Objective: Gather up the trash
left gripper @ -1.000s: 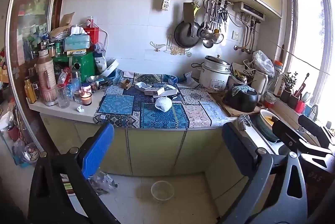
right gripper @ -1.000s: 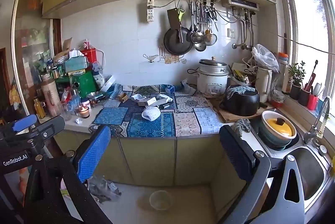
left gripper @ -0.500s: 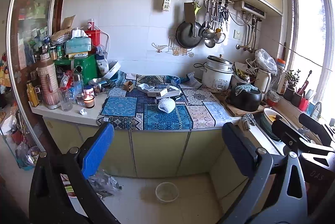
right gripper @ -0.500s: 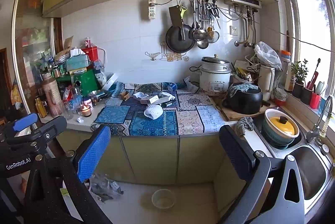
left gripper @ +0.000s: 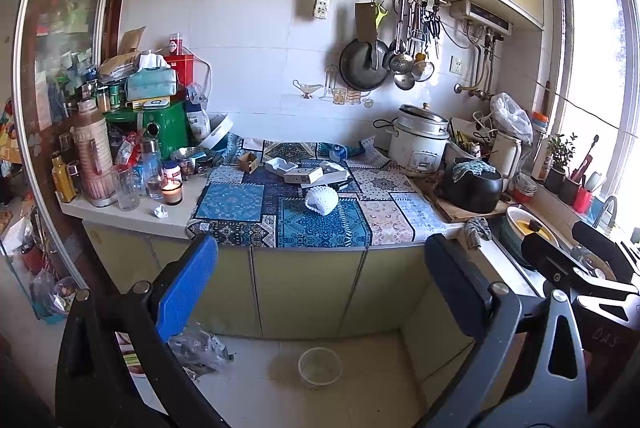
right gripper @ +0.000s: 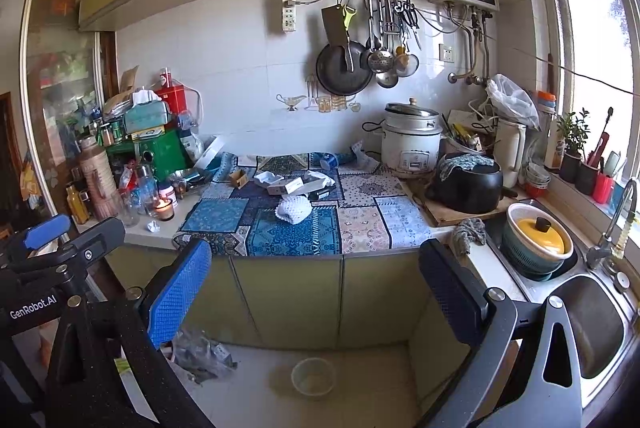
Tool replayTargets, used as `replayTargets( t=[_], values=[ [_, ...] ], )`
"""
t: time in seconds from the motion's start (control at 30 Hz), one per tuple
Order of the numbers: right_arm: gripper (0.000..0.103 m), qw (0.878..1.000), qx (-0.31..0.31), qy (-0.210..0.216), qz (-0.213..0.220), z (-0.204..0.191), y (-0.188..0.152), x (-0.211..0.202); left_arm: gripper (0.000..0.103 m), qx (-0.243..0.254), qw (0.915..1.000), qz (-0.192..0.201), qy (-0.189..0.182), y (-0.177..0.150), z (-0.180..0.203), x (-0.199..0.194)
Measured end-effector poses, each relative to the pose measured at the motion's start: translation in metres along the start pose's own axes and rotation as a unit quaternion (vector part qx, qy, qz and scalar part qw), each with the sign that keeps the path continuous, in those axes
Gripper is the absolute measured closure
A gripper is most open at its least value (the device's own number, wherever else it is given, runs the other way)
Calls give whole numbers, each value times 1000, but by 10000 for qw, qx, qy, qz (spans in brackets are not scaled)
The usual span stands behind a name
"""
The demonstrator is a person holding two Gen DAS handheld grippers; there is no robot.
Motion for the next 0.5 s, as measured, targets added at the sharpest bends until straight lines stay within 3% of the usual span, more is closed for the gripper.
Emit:
replayTargets(
  t=[0.5],
  values=[
    [0,10000,30,28,-67,-3,-3,4,0,7,10000,-7,26,0,-4,3]
  ],
)
Point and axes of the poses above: each gripper's, at about its wrist camera, not at the fingertips, and x roughly the way its jaws point, z to its right, y to its top, the point moved 6 cm from there along x, roughly the way its jaws point, and after that the axes turned 1 degree about -y, right-handed, at the moved point
